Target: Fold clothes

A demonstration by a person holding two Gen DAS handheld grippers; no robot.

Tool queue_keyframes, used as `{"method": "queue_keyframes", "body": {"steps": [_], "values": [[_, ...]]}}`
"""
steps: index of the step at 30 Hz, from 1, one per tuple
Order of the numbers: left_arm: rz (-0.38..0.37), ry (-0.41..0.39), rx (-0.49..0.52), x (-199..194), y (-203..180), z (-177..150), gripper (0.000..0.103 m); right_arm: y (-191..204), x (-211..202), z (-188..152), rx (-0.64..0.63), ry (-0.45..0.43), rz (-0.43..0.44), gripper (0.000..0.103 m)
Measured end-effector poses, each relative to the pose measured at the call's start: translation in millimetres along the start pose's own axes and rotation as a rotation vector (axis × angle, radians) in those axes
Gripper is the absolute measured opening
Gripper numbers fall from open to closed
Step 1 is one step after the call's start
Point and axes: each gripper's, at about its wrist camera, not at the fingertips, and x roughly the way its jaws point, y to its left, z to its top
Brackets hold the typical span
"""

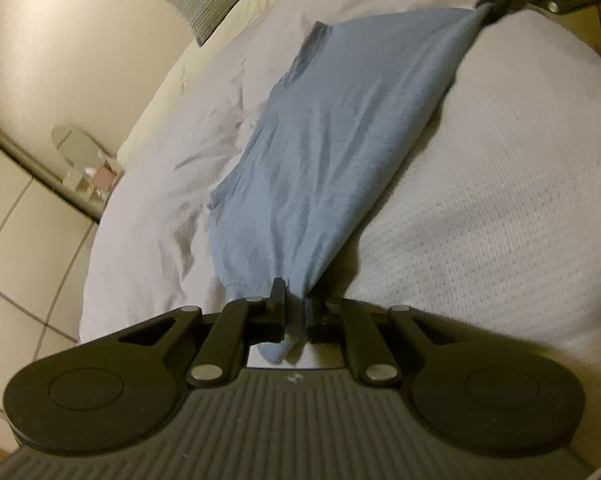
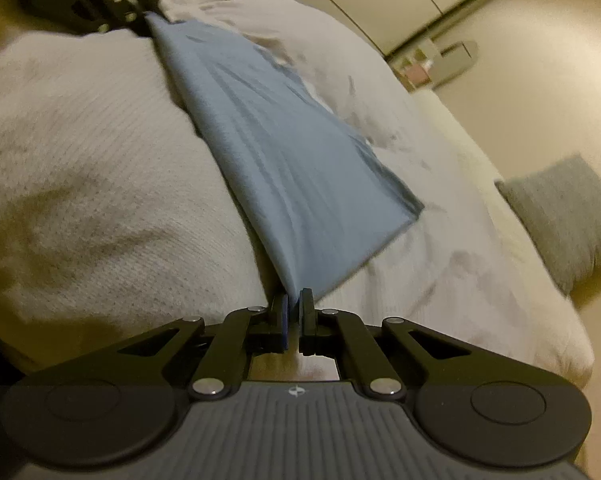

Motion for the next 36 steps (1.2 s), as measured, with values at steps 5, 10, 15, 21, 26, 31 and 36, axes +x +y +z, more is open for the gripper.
{"method": "queue_keyframes", "body": {"steps": [5,10,15,21,26,31,36], "values": [[0.020,0.035,-0.176,-29,11,-10,0.031,-13,-29,-7,0.198,0.010,0.025,0.011],[0.014,0.024,-0.525,-72,25,-13,0.088,-25,-67,-17,0.650,-0.049,0.133,0.043],[-0.040,0.021,-0.782,-102,19,-12,0.102,-25,-91,-25,0.966,-0.083,0.226,0.065],[-0.058,0.034,-0.918,-119,13,-12,0.102,-26,-106,-28,1.046,-0.089,0.232,0.088],[-0.065,0.005,-0.843,-129,9,3,0.102,-31,-114,-28,1.081,-0.065,0.233,0.088],[-0.096,-0.011,-0.827,-136,3,14,0.102,-32,-124,-26,1.095,-0.071,0.217,0.088],[-0.119,0.031,-0.861,-140,-1,18,0.102,-32,-130,-22,1.099,-0.083,0.219,0.089]]}}
